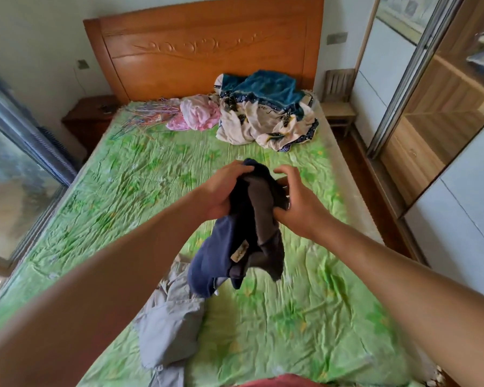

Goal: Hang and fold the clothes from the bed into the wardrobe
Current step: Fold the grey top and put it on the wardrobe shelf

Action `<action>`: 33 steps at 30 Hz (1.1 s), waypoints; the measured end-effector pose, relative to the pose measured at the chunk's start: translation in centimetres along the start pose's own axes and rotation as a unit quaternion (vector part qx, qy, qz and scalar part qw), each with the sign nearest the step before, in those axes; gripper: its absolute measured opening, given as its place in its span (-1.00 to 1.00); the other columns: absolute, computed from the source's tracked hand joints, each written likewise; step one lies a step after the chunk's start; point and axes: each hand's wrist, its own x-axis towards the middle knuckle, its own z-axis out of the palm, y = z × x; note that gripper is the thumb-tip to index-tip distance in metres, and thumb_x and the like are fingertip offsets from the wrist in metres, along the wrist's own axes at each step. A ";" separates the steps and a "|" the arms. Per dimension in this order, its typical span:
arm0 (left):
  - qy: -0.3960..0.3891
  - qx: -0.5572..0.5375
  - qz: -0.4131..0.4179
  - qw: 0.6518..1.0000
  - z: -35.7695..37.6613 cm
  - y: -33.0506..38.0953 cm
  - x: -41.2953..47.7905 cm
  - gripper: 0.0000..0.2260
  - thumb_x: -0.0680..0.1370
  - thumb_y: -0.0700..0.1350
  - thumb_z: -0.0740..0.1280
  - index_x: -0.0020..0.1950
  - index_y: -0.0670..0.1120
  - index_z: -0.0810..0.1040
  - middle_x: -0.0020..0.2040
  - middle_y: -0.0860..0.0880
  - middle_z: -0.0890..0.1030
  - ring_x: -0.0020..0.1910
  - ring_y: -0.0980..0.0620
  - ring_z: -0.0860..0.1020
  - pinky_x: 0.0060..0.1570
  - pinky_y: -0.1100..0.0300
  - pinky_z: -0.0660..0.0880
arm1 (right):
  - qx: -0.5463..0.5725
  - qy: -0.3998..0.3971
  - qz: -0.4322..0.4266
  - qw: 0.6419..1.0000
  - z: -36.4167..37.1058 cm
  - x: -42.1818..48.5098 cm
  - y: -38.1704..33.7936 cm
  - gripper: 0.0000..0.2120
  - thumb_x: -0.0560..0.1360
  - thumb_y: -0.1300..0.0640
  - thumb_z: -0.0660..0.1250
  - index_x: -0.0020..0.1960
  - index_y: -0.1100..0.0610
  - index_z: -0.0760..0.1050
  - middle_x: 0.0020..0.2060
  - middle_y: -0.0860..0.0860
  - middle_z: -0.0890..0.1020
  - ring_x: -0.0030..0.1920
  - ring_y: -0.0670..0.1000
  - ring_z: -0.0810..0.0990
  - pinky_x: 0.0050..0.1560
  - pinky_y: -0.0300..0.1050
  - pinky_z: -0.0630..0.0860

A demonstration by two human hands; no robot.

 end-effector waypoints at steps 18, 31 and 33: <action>0.156 -0.007 0.176 0.972 1.2 -1.2 -2.3 -0.75 0.55 -0.45 0.30 0.16 -0.23 0.60 -0.06 -0.20 0.66 -0.11 -0.13 0.65 -0.02 0.05 0.63 | 0.059 0.022 0.076 0.995 -0.7 5.2 -0.6 -0.79 0.59 -0.11 0.27 0.04 0.03 0.41 -0.20 0.03 0.62 -0.18 0.13 0.60 -0.25 -0.03 0.41; 0.194 -0.099 0.179 0.960 2.8 3.1 0.6 -0.70 0.55 -0.41 0.35 0.25 -0.19 0.54 -0.04 -0.24 0.66 -0.08 -0.17 0.65 -0.06 -0.03 0.64 | 0.211 0.007 0.079 0.974 -2.0 2.4 -0.6 -0.84 0.48 0.03 0.44 0.04 -0.04 0.55 -0.18 -0.11 0.67 -0.18 0.01 0.68 -0.39 -0.18 0.55; 0.188 -0.014 0.189 0.964 2.6 3.0 0.6 -0.69 0.56 -0.40 0.33 0.27 -0.18 0.54 0.04 -0.20 0.65 0.00 -0.17 0.63 0.04 -0.04 0.61 | 0.140 0.070 0.060 0.986 -2.4 3.0 -0.8 -0.98 0.56 0.09 0.35 -0.02 -0.01 0.54 -0.20 -0.06 0.64 -0.20 0.05 0.65 -0.35 -0.09 0.58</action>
